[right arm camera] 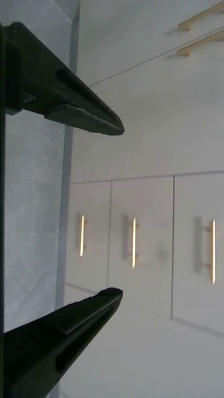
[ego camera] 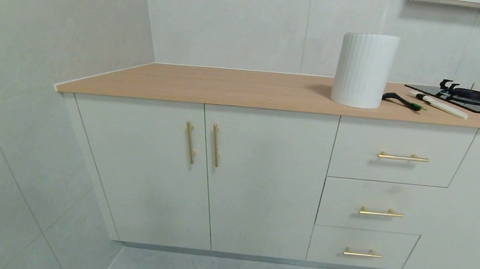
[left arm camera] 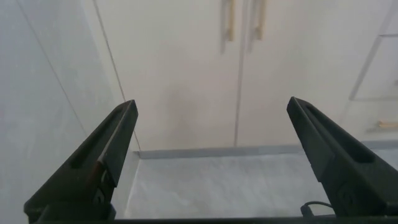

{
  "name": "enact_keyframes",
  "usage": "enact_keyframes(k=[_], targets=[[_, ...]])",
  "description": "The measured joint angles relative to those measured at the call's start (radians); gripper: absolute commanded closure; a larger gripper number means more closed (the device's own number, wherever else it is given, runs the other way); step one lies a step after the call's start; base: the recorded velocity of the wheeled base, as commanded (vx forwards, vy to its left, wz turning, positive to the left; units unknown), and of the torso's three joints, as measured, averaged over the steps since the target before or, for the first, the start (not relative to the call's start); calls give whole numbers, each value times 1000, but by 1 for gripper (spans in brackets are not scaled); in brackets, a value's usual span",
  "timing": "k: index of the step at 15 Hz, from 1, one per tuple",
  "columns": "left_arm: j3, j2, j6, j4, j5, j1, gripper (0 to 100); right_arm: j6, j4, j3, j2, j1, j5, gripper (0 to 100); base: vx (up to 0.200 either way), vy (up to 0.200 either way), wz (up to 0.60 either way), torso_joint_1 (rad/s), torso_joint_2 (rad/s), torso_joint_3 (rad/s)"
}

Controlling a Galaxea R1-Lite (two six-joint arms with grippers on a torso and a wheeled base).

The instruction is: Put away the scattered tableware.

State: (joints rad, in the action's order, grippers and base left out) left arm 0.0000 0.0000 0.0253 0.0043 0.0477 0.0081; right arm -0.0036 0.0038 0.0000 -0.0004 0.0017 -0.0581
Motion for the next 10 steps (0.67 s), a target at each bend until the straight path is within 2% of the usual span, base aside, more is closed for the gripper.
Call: enact_keyframes(k=[1, 2, 8, 10], targets=[[0, 0, 0, 0, 0, -1, 0, 0, 0, 0, 0, -2, 0, 0, -200, -200, 0, -12, 2, 2], [0, 0, -1, 0, 0, -1, 0, 0, 0, 0, 0, -3, 0, 0, 0, -200, 0, 12, 2, -2], [0, 0, -1, 0, 0, -2, 0, 2, 0, 0, 0, -3, 0, 0, 0, 0, 0, 0, 0, 0], [0, 0, -1, 0, 0, 0, 0, 3, 0, 0, 0, -2, 0, 0, 200, 0, 0, 0, 0, 0]])
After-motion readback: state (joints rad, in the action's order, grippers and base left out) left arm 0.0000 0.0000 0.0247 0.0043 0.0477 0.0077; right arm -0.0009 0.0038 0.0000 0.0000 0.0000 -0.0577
